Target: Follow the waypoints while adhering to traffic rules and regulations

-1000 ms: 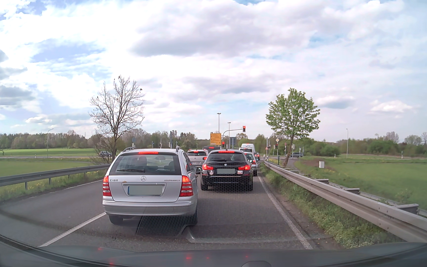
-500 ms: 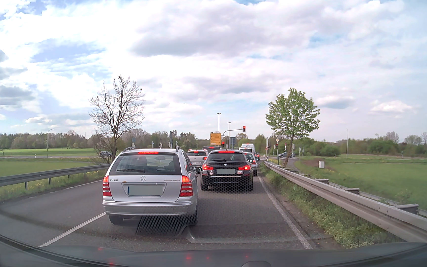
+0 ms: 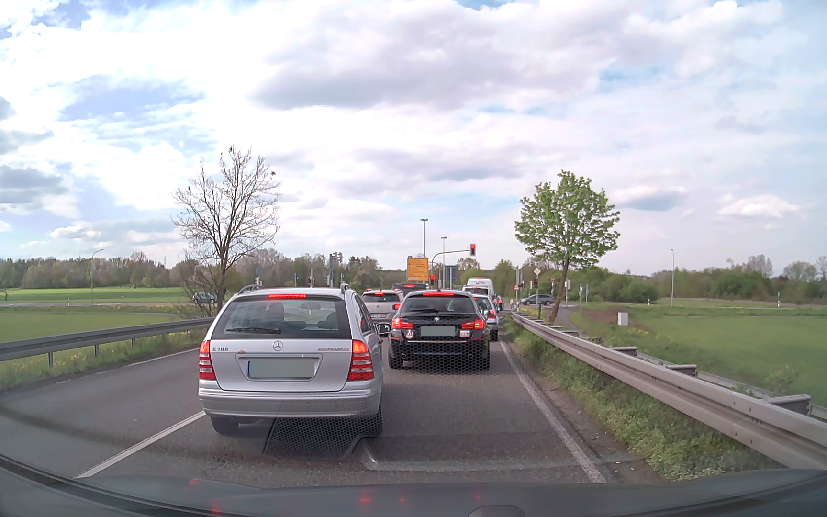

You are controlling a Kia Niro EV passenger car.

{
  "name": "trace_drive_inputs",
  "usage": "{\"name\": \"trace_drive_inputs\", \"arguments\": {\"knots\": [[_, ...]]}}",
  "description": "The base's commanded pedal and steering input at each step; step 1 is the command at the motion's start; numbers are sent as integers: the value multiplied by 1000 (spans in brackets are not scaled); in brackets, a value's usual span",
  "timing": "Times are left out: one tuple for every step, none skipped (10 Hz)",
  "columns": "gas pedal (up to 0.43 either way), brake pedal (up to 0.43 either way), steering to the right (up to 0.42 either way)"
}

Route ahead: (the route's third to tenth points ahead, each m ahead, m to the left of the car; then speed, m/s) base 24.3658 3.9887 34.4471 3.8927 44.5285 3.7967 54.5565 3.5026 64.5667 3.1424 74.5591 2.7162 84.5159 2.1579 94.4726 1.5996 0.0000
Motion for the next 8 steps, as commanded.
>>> {"name": "trace_drive_inputs", "arguments": {"knots": [[0,280,-10],[0,280,-10],[0,280,-10],[0,280,-10],[0,280,-10],[0,280,-10],[0,280,-10],[0,280,-10]]}}
